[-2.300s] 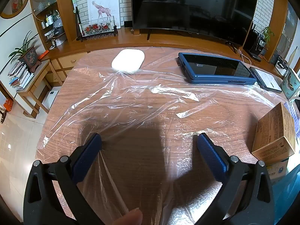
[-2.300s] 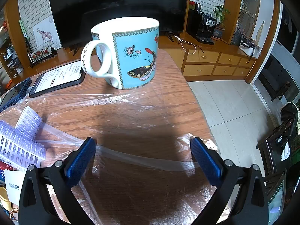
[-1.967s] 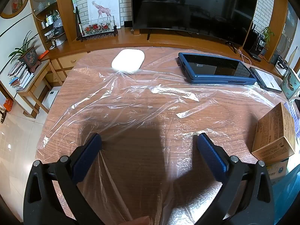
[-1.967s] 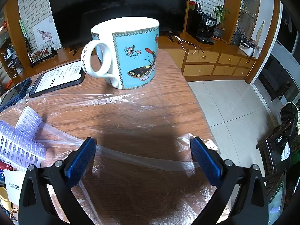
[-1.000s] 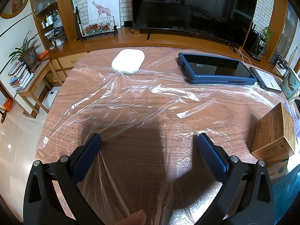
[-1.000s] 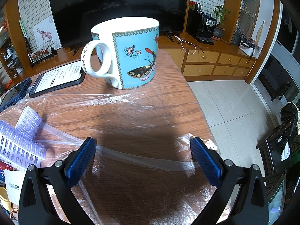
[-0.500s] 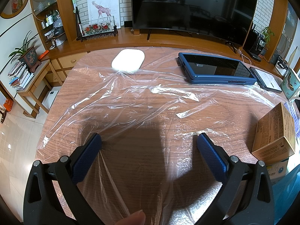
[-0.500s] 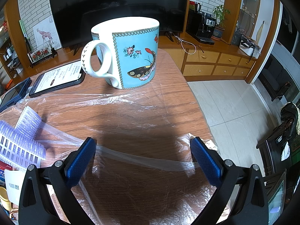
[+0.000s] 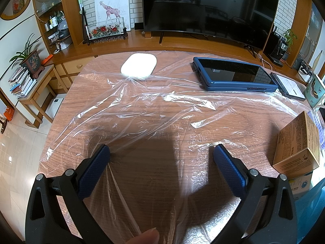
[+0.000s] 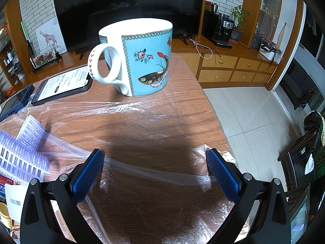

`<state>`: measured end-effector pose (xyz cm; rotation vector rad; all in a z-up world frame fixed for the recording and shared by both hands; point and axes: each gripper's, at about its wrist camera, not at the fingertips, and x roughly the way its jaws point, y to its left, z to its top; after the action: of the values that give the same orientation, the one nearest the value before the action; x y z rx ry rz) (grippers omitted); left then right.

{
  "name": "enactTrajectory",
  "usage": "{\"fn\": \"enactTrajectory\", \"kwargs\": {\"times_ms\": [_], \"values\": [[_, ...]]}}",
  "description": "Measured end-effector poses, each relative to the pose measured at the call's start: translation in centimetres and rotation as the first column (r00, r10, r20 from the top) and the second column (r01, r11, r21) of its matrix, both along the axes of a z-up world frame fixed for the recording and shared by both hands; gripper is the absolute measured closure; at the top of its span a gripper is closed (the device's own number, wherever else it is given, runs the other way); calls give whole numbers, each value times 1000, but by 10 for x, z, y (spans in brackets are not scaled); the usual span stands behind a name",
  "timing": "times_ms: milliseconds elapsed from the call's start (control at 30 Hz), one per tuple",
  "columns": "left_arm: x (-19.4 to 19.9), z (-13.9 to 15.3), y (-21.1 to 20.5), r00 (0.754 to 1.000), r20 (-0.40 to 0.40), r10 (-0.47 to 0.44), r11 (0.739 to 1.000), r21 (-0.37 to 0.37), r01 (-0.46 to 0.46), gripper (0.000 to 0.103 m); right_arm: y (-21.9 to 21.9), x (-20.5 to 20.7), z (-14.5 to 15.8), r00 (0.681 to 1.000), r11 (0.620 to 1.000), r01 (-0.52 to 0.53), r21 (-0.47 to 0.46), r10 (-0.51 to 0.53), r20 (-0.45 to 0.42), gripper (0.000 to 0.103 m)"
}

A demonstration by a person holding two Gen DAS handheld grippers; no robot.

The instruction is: Collect trash

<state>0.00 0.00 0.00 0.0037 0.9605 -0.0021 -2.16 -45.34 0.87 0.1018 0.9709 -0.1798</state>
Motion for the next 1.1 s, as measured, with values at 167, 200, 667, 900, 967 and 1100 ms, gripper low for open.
{"fn": "enactTrajectory", "kwargs": {"times_ms": [167, 200, 667, 900, 967, 1100], "values": [[0, 0, 0, 1000, 0, 0, 1000, 0, 0, 1, 0, 0, 0, 1000, 1000, 0, 0, 0, 0, 4], [0, 0, 0, 1000, 0, 0, 1000, 0, 0, 1, 0, 0, 0, 1000, 1000, 0, 0, 0, 0, 4], [0, 0, 0, 1000, 0, 0, 1000, 0, 0, 1, 0, 0, 0, 1000, 1000, 0, 0, 0, 0, 4], [0, 0, 0, 1000, 0, 0, 1000, 0, 0, 1, 1, 1, 0, 1000, 1000, 0, -2, 0, 0, 4], [0, 0, 0, 1000, 0, 0, 1000, 0, 0, 1, 0, 0, 0, 1000, 1000, 0, 2, 0, 1, 4], [0, 0, 0, 1000, 0, 0, 1000, 0, 0, 1, -2, 0, 0, 1000, 1000, 0, 1, 0, 1, 4]]}}
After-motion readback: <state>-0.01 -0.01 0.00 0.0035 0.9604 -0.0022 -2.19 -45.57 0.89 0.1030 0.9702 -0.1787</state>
